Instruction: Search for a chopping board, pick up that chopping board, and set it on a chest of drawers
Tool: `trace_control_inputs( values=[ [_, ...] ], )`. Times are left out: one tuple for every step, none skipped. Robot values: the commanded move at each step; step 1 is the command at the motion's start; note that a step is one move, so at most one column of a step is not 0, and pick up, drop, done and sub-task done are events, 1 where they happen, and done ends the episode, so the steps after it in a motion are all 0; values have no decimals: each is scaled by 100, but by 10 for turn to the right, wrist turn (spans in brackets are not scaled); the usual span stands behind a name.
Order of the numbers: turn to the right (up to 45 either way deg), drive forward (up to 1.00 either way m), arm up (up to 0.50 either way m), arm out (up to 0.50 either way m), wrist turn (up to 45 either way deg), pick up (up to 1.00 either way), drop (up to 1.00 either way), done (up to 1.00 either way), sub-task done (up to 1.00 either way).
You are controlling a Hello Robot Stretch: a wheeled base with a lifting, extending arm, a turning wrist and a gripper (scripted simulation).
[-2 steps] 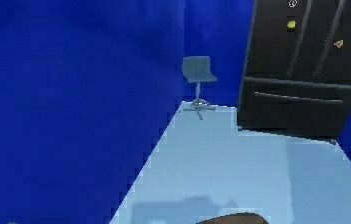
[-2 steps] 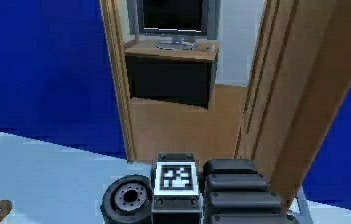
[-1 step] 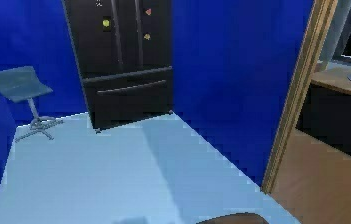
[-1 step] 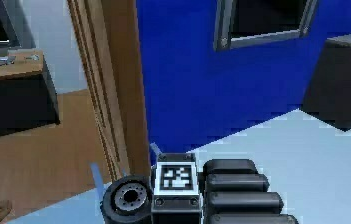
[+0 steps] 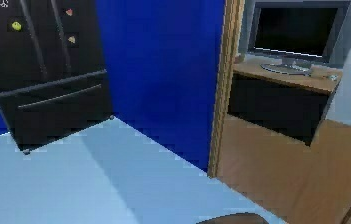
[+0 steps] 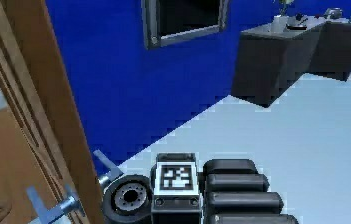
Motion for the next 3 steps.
trace_control_inputs(
  values=[
    [0,35,0,0,0,0,0,0,0],
    [330,0,0,0,0,0,0,0,0],
    [0,100,0,0,0,0,0,0,0]
  ],
)
